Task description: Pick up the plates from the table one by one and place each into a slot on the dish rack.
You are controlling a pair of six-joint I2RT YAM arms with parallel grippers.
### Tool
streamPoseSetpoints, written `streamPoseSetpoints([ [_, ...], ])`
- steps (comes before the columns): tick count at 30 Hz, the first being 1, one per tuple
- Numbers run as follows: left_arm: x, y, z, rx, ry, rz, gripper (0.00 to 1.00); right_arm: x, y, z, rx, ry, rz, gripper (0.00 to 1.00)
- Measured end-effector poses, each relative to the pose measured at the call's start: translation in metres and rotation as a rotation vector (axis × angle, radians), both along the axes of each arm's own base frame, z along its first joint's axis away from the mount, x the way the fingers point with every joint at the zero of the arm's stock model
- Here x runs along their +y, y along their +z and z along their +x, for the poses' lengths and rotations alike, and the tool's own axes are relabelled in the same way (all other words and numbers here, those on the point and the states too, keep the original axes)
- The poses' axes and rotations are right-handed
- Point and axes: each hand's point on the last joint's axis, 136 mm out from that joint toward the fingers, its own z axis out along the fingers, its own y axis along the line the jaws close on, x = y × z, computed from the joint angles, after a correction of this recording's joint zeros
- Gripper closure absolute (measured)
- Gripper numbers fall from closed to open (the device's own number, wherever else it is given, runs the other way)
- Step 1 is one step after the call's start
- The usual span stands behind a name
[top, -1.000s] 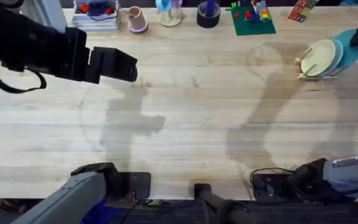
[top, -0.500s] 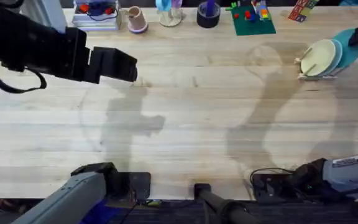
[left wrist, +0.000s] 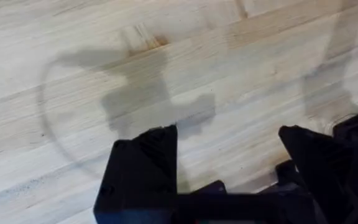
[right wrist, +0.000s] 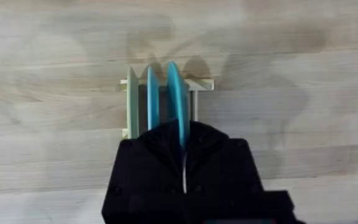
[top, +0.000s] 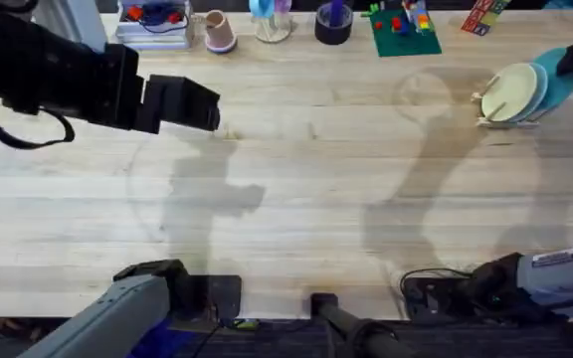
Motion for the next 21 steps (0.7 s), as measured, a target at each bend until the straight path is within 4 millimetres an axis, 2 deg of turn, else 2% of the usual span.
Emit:
streamPoseSetpoints([
  [6, -0.001, -0.002, -0.005, 0.021, 0.000, -0.003, 0.007, 0.000, -0.012, 0.000, 0.030, -0.002, 0.016, 0.973],
  [13, -0.002, -0.004, -0.013, 0.058, 0.000, -0.008, 0.008, -0.001, -0.013, 0.000, 0.031, -0.002, 0.016, 0.971],
  [16, -0.002, -0.004, -0.013, 0.059, 0.000, -0.009, 0.007, -0.001, -0.013, 0.000, 0.031, -0.002, 0.017, 0.922],
  [19, -0.002, -0.004, -0.013, 0.059, 0.000, -0.008, 0.007, -0.001, -0.013, 0.000, 0.030, -0.004, 0.018, 0.812],
  [21, -0.002, -0.004, -0.013, 0.059, 0.000, -0.009, 0.007, -0.001, -0.013, 0.000, 0.030, -0.004, 0.018, 0.792],
])
